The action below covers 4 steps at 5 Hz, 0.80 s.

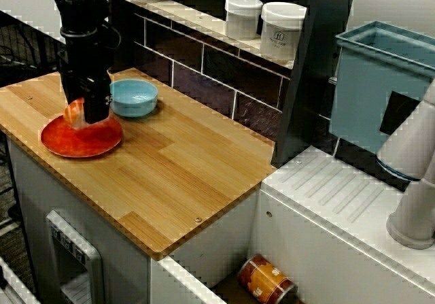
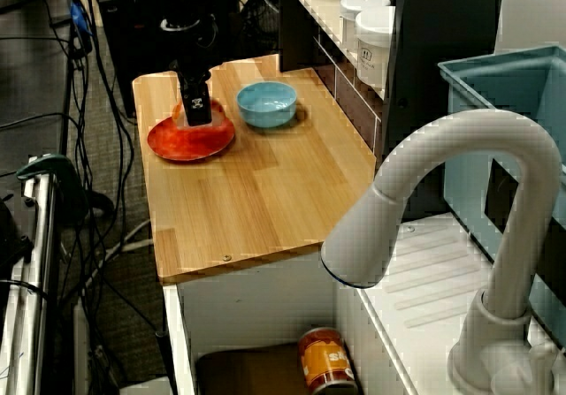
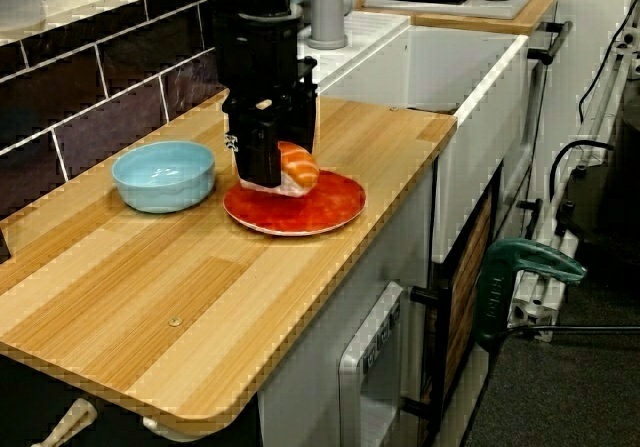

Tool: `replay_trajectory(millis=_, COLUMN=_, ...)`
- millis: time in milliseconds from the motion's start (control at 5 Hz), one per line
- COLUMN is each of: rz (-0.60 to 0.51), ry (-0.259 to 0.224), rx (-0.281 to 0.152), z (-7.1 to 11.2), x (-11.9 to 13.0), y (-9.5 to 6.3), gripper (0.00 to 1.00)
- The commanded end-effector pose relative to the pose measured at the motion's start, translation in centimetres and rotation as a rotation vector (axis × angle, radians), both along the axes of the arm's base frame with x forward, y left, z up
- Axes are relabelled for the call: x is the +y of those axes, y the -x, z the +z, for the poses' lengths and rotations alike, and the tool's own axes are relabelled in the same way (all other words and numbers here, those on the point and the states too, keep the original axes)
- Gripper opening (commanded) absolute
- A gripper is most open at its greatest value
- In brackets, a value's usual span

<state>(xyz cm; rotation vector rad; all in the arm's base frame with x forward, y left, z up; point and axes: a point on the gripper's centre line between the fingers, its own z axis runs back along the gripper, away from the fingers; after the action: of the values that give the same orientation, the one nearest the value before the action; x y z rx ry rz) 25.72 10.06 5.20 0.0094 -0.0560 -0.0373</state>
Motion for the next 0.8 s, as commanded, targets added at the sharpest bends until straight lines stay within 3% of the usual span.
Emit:
replay_trajectory(millis=0, rz=-0.006, ry=-0.032, rx=-0.035, z=0.4, x=0.1, y=0.6, gripper=0.0)
replay_trajectory(millis=200, rz=0.014, ry=-0.045, rx=-0.017, z=0.1, x=0.1, y=0.5, gripper=1.0)
replay_trajectory(millis=600, rz=0.059, ry=0.007, rx=-0.028, z=2.1, x=1.6, y=-1.4, gripper=1.0)
